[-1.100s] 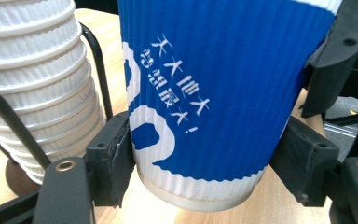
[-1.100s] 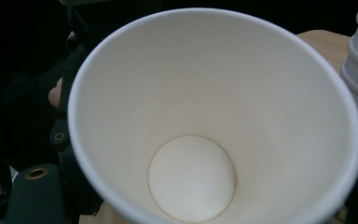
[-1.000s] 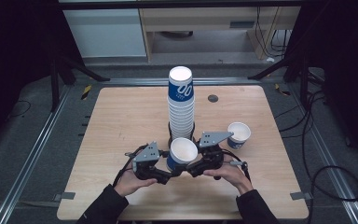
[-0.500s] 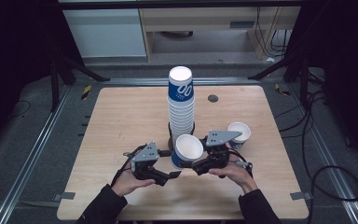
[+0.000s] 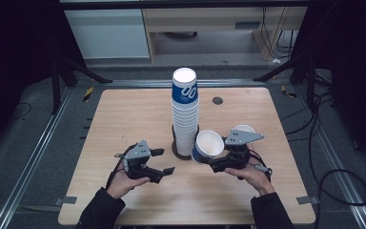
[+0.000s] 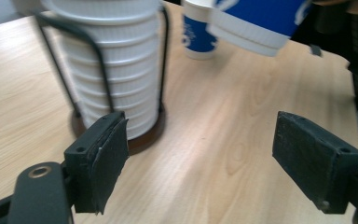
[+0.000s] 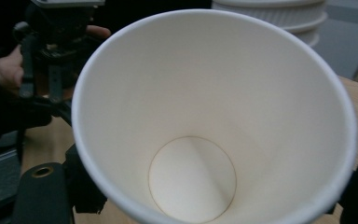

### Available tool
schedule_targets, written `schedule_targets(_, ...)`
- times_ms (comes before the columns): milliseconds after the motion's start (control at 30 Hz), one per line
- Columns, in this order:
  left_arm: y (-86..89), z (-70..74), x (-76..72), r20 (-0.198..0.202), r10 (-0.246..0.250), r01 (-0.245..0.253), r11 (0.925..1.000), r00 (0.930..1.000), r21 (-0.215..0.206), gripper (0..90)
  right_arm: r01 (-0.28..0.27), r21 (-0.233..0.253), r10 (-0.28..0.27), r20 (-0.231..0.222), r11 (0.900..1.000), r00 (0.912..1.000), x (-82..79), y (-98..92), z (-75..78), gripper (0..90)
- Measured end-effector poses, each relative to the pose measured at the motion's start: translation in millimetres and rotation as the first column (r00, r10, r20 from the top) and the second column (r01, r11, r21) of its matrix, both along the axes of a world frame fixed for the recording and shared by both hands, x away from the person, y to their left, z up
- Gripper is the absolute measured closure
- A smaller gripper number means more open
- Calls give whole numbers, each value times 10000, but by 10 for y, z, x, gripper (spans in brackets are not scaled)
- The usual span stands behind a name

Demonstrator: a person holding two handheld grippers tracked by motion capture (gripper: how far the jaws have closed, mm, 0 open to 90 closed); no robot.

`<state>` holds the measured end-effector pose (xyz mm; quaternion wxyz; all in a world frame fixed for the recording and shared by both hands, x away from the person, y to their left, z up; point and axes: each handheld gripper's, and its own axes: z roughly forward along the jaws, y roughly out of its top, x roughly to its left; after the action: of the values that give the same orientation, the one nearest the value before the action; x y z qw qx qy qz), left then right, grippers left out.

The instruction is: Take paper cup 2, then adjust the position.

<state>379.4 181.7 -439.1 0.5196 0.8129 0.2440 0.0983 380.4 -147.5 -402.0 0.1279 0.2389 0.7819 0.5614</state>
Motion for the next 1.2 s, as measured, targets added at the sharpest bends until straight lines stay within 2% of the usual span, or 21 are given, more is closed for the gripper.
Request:
schedule_targets(167, 133, 10, 66, -161, 841, -844, 9962, 9963, -208, 175, 889, -365, -894, -131, 9954, 9959, -10, -113, -13, 214)
schedule_targets(233, 170, 14, 81, -246, 1000, -1007, 9946, 9947, -268, 176, 1134, -576, -1145, -175, 9919, 9933, -14, -154, -20, 214)
schedule_targets(533, 235, 35, 96, -249, 1278, -1286, 9912, 9915, -301, 177, 2026, -971, -2043, -79, 9744, 9789, -62, -308, -8, 212)
schedule_targets(1000, 346, 65, 114, -258, 1643, -1650, 9860, 9861, -240, 172, 2854, -1253, -2906, -253, 9502, 9565, -180, -572, -48, 211)
schedule_targets(1200, 408, 80, 134, -246, 1881, -1887, 9817, 9818, -260, 172, 3309, -1543, -3386, -259, 9310, 9406, -267, -750, -131, 211)
